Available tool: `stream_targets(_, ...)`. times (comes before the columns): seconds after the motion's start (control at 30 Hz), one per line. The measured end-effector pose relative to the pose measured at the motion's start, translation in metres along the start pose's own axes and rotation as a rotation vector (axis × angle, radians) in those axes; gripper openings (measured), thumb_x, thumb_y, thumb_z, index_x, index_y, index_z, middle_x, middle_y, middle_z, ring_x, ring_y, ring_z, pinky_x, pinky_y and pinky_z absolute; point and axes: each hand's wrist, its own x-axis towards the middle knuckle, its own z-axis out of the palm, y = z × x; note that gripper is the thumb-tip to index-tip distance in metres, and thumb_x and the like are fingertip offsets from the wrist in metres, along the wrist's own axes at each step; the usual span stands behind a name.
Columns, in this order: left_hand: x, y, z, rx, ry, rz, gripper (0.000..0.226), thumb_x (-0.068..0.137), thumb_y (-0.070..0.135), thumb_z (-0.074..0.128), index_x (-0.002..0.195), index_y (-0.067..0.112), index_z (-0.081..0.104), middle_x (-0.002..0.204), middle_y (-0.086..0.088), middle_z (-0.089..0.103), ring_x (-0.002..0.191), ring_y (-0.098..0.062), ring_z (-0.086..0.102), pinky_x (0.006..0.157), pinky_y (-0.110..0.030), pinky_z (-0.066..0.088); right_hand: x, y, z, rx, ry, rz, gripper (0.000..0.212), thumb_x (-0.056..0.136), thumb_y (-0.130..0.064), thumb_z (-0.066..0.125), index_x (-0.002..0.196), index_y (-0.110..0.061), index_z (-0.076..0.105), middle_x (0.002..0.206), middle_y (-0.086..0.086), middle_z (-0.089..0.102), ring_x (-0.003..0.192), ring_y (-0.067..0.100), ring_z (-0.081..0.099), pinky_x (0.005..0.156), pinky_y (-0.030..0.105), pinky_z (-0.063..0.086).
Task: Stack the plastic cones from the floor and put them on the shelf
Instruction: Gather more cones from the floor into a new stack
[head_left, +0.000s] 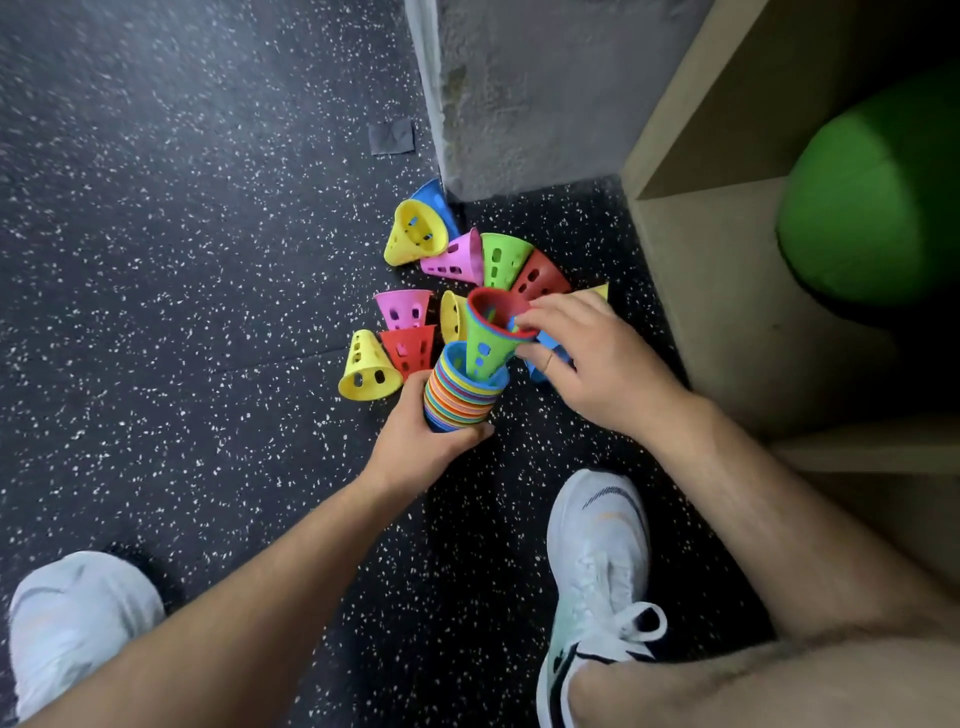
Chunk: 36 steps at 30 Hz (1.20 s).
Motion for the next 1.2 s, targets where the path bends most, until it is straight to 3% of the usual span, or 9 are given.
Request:
stream_targets(0.1, 0.003, 0.006, 0.005, 0.011, -0.011, 0.003, 0.071, 0.065, 0.037, 0.095, 0.122, 0.034, 0.053, 0.106, 0.011, 0.071, 0.096, -0.006, 0.069, 0.094, -0.037, 0.057, -0.011, 0.003, 0.002, 0.106, -0.028, 0.144, 0.049, 0.095, -0.041, 0.055, 0.136, -0.013, 0.054, 0.133, 0.001, 0.057, 0.122, 0.02, 0.05, 0.108, 0.035, 0.04)
stream_targets(0.2, 0.002, 0.009, 0.01, 0.013, -0.018, 0.004, 0.069, 0.068, 0.03, 0.095, 0.122, 0.032, 0.052, 0.105, 0.011, 0.07, 0.093, -0.004, 0.068, 0.093, -0.035, 0.057, -0.02, 0.016, 0.017, -0.027, 0.004, 0.285, 0.046, 0.094, -0.035, 0.057, 0.135, -0.012, 0.054, 0.134, 0.006, 0.056, 0.122, 0.026, 0.05, 0.103, 0.045, 0.044)
stream_targets(0.4, 0.001, 0.01, 0.013, 0.037, -0.034, -0.003, 0.073, 0.065, 0.039, 0.094, 0.124, 0.034, 0.051, 0.106, 0.012, 0.07, 0.096, -0.005, 0.069, 0.093, -0.037, 0.057, -0.027, 0.02, 0.058, -0.202, -0.281, 0.49, 0.074, 0.083, -0.057, 0.064, 0.144, -0.026, 0.036, 0.131, 0.01, 0.048, 0.117, 0.033, 0.048, 0.092, 0.043, 0.047)
stream_targets(0.6, -0.001, 0.009, 0.009, 0.036, -0.02, -0.02, 0.074, 0.064, 0.042, 0.093, 0.124, 0.034, 0.051, 0.107, 0.011, 0.07, 0.096, -0.005, 0.069, 0.094, -0.038, 0.058, -0.02, 0.014, 0.077, 0.17, -0.064, 0.619, 0.066, 0.07, -0.027, 0.084, 0.124, -0.016, 0.046, 0.117, 0.009, 0.044, 0.103, 0.03, 0.051, 0.085, 0.033, 0.045)
stream_targets(0.7, 0.0, 0.009, 0.008, 0.023, -0.006, -0.024, 0.072, 0.065, 0.036, 0.095, 0.124, 0.032, 0.053, 0.106, 0.011, 0.07, 0.095, -0.005, 0.069, 0.092, -0.034, 0.057, -0.017, 0.014, 0.065, 0.367, 0.067, 0.739, 0.066, 0.069, -0.029, 0.082, 0.122, -0.02, 0.043, 0.119, 0.006, 0.047, 0.098, 0.025, 0.057, 0.083, 0.031, 0.048)
stream_targets(0.77, 0.001, 0.009, 0.008, 0.019, -0.006, -0.026, 0.07, 0.069, 0.031, 0.095, 0.124, 0.029, 0.053, 0.105, 0.009, 0.07, 0.093, -0.002, 0.068, 0.09, -0.028, 0.054, -0.017, 0.013, 0.049, 0.52, 0.228, 0.766, 0.071, 0.065, -0.032, 0.081, 0.121, -0.022, 0.038, 0.116, 0.002, 0.054, 0.095, 0.016, 0.062, 0.084, 0.035, 0.054)
stream_targets(0.87, 0.003, 0.011, 0.01, 0.022, -0.019, -0.027, 0.071, 0.07, 0.028, 0.095, 0.127, 0.027, 0.052, 0.106, 0.009, 0.07, 0.092, 0.0, 0.067, 0.088, -0.025, 0.054, -0.017, 0.011, 0.022, 0.664, 0.344, 0.68, 0.063, 0.069, -0.02, 0.081, 0.119, -0.019, 0.043, 0.118, -0.002, 0.056, 0.098, -0.002, 0.062, 0.087, 0.024, 0.054)
stream_targets(1.03, 0.008, 0.021, 0.02, 0.011, -0.051, -0.005, 0.072, 0.07, 0.026, 0.095, 0.128, 0.027, 0.052, 0.106, 0.009, 0.071, 0.092, -0.003, 0.069, 0.087, -0.026, 0.056, -0.013, 0.012, 0.0, 0.643, 0.12, 0.429, 0.058, 0.075, -0.042, 0.07, 0.126, -0.016, 0.061, 0.131, -0.004, 0.052, 0.117, 0.01, 0.058, 0.097, 0.03, 0.051)
stream_targets(1.2, 0.015, 0.028, 0.029, 0.0, -0.066, 0.012, 0.073, 0.068, 0.029, 0.095, 0.127, 0.03, 0.052, 0.107, 0.012, 0.071, 0.095, -0.002, 0.069, 0.089, -0.026, 0.055, -0.003, 0.043, 0.003, 0.391, 0.202, 0.631, 0.066, 0.084, -0.053, 0.062, 0.138, -0.018, 0.053, 0.138, 0.0, 0.052, 0.126, 0.012, 0.05, 0.109, 0.036, 0.041)
